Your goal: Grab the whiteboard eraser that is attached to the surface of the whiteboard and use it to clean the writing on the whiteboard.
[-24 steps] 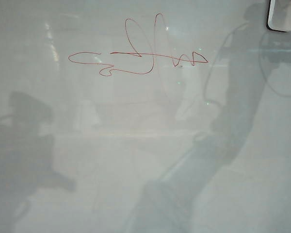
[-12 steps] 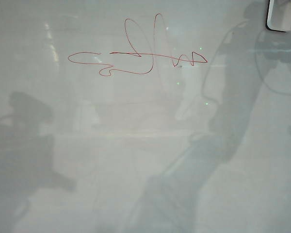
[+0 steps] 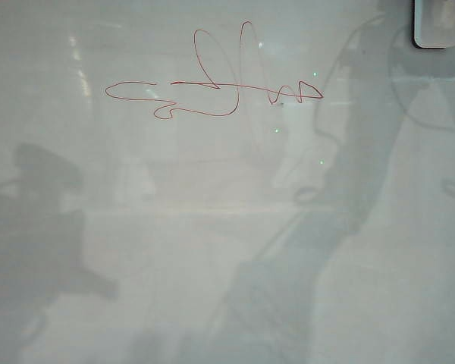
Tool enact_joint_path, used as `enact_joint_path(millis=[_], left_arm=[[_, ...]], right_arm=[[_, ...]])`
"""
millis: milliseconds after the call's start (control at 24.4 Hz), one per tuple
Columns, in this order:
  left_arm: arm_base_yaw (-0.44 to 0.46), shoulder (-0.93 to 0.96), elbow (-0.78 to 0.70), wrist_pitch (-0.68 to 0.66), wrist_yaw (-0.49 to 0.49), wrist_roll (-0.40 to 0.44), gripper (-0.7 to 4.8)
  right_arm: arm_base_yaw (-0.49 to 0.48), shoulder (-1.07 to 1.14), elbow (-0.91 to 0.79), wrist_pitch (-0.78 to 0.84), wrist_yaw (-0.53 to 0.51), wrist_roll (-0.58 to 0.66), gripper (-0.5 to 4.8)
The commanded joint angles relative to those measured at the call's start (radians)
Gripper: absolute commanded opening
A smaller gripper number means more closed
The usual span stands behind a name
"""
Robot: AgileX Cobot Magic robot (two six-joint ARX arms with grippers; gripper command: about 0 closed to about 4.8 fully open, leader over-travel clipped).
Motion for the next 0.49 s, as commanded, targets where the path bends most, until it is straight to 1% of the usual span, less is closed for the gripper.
enact_joint_path(millis=[41,205,246,287,328,492], left_arm=[[0.002,0.0,0.003,0.011,0.001,0.0,-0.05],[0.002,0.0,0.003,0.011,0.0,0.0,-0.05],[0.002,0.0,0.003,0.011,0.0,0.0,-0.05],[0.002,0.0,0.003,0.011,0.001,0.0,-0.05],[0.002,0.0,0.003,0.011,0.0,0.0,-0.05],[0.002,0.0,0.003,0.011,0.001,0.0,-0.05]], right_arm=[[0.02,-0.002,0.006,0.019,-0.035,0.0,3.67],[0.037,-0.002,0.006,0.015,-0.035,-0.004,3.58],[0.043,-0.002,0.006,0.003,-0.035,-0.023,3.57],[0.043,-0.002,0.006,-0.02,-0.034,-0.062,3.33],[0.043,-0.002,0.006,-0.043,-0.03,-0.104,3.25],[0.043,-0.002,0.006,-0.064,0.011,-0.175,3.29]])
